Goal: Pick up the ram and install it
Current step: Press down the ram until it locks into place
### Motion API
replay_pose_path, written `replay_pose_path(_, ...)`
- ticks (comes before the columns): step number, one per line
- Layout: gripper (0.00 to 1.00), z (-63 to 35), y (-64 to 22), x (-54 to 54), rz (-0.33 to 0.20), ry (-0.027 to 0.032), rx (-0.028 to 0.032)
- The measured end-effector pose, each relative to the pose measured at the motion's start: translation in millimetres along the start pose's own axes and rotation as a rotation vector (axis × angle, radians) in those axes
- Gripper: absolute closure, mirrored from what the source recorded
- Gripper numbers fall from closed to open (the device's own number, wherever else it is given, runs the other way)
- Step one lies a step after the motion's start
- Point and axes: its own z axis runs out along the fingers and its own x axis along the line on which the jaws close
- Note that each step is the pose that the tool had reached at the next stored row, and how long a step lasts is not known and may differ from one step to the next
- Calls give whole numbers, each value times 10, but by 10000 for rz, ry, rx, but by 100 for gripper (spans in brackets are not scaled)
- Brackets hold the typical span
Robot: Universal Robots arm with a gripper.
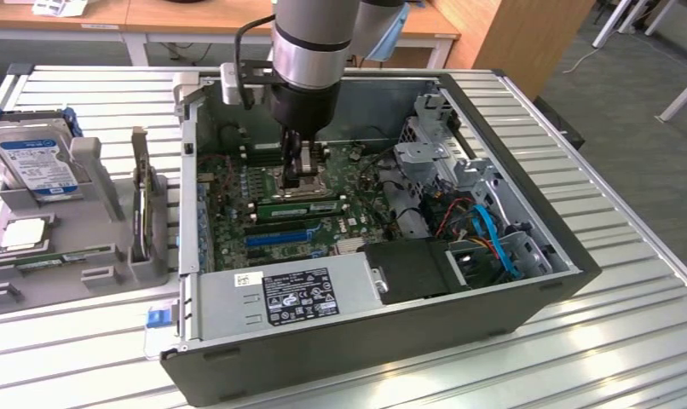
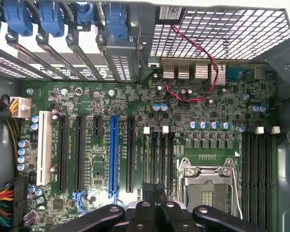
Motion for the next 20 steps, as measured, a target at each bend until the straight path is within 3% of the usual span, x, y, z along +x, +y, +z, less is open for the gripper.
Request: replay_pose_path(20,90,161,-8,6,1,0,0)
